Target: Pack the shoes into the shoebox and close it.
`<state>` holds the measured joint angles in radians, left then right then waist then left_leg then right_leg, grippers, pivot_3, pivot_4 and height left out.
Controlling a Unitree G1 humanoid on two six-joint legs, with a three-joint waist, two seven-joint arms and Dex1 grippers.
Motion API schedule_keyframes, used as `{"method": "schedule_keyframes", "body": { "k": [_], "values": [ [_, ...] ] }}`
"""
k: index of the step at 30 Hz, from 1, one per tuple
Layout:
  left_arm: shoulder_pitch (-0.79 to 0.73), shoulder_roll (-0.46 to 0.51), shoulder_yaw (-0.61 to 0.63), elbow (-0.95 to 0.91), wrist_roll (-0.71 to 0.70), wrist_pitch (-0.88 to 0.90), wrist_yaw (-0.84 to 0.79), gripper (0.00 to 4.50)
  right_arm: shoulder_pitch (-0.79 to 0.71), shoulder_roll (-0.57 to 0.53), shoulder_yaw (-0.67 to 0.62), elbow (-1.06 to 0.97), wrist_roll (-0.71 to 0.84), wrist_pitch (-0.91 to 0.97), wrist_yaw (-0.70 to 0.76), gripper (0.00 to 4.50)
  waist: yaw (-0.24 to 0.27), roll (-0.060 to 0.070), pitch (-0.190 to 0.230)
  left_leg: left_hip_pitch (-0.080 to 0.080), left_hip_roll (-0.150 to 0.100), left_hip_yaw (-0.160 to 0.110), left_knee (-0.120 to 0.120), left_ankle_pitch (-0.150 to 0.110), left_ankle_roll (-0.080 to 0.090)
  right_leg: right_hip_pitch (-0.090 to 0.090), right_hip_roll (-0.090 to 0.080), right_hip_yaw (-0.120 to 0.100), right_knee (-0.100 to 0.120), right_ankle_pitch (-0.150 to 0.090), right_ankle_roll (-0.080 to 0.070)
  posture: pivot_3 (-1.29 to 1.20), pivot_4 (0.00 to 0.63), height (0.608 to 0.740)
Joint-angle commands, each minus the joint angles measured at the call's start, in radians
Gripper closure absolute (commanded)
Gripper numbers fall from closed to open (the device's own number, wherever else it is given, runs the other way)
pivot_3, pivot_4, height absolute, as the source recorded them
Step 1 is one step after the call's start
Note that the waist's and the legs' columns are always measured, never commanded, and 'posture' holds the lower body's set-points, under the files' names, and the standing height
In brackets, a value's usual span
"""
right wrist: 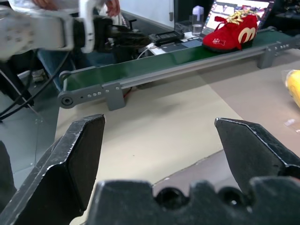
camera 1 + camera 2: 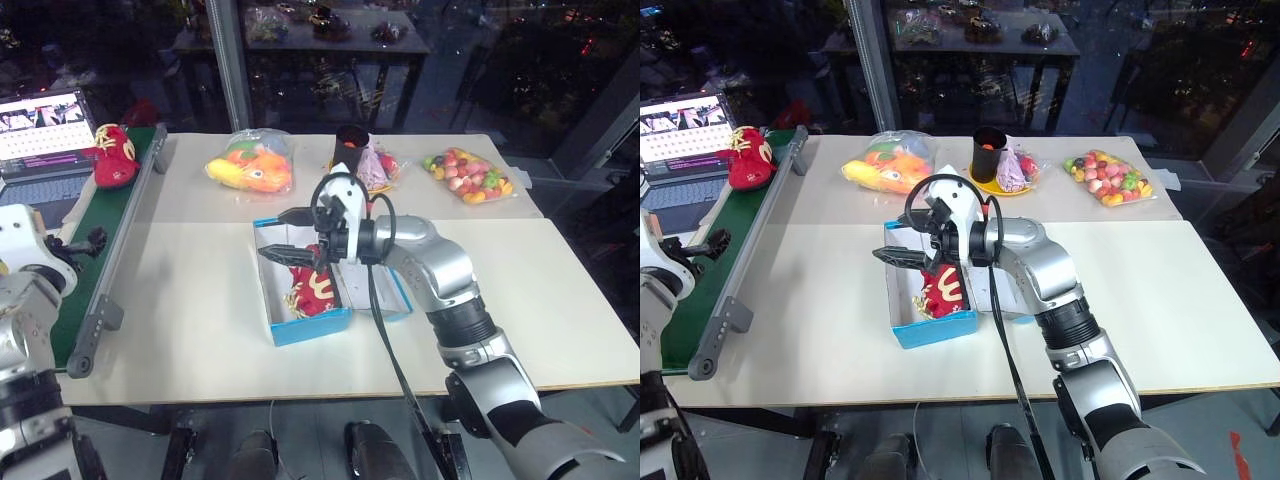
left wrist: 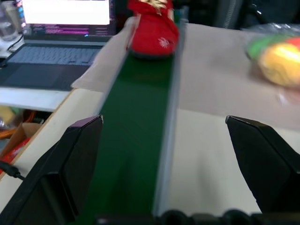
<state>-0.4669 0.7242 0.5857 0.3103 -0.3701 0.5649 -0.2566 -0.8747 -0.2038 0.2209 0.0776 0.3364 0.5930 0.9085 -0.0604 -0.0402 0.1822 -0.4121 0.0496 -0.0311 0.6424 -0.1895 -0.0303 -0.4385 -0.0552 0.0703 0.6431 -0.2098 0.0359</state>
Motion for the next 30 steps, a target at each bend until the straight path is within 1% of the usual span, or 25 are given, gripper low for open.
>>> {"method": "schedule_keyframes", "body": {
  "k": [1, 7, 11, 21, 30],
  "values": [
    [-0.038, 0.057, -0.009, 0.094, 0.030, -0.098, -0.041, 0.00, 0.011, -0.030, -0.036, -0.062, 0.016, -0.015, -0.002, 0.04, -0.001, 0.000, 0.000, 0.000, 0.000, 0.000, 0.000, 0.000, 0.000, 0.000, 0.000, 0.000, 0.000, 0.000, 0.000, 0.00, 0.150, 0.733],
    [-0.099, 0.096, -0.038, 0.280, 0.061, -0.221, -0.086, 0.00, 0.039, -0.048, -0.066, -0.081, 0.023, 0.008, -0.047, 0.04, 0.000, 0.000, 0.000, 0.000, 0.000, 0.000, 0.000, 0.000, 0.000, 0.000, 0.000, 0.000, 0.000, 0.000, 0.000, 0.00, 0.150, 0.733],
    [-0.139, 0.104, -0.060, 0.382, 0.079, -0.286, -0.098, 0.00, 0.058, -0.064, -0.070, -0.091, 0.016, 0.038, -0.073, 0.04, 0.003, 0.000, 0.000, 0.000, 0.000, 0.000, 0.000, 0.000, 0.000, 0.000, 0.000, 0.000, 0.000, 0.000, 0.000, 0.00, 0.150, 0.733],
    [-0.193, 0.101, -0.101, 0.534, 0.103, -0.382, -0.112, 0.00, 0.096, -0.089, -0.084, -0.138, 0.037, 0.084, -0.094, 0.04, 0.005, 0.000, 0.000, -0.001, 0.000, 0.000, 0.000, 0.000, 0.000, 0.000, 0.000, 0.000, 0.000, 0.000, 0.001, 0.00, 0.150, 0.733],
    [-0.240, 0.100, -0.138, 0.630, 0.112, -0.402, -0.116, 0.00, 0.099, -0.121, -0.076, -0.163, 0.048, 0.118, -0.102, 0.04, 0.008, 0.000, 0.000, -0.001, 0.000, 0.000, 0.000, 0.000, 0.000, 0.000, 0.000, -0.001, 0.000, 0.000, 0.001, 0.00, 0.150, 0.733]
  ]
}}
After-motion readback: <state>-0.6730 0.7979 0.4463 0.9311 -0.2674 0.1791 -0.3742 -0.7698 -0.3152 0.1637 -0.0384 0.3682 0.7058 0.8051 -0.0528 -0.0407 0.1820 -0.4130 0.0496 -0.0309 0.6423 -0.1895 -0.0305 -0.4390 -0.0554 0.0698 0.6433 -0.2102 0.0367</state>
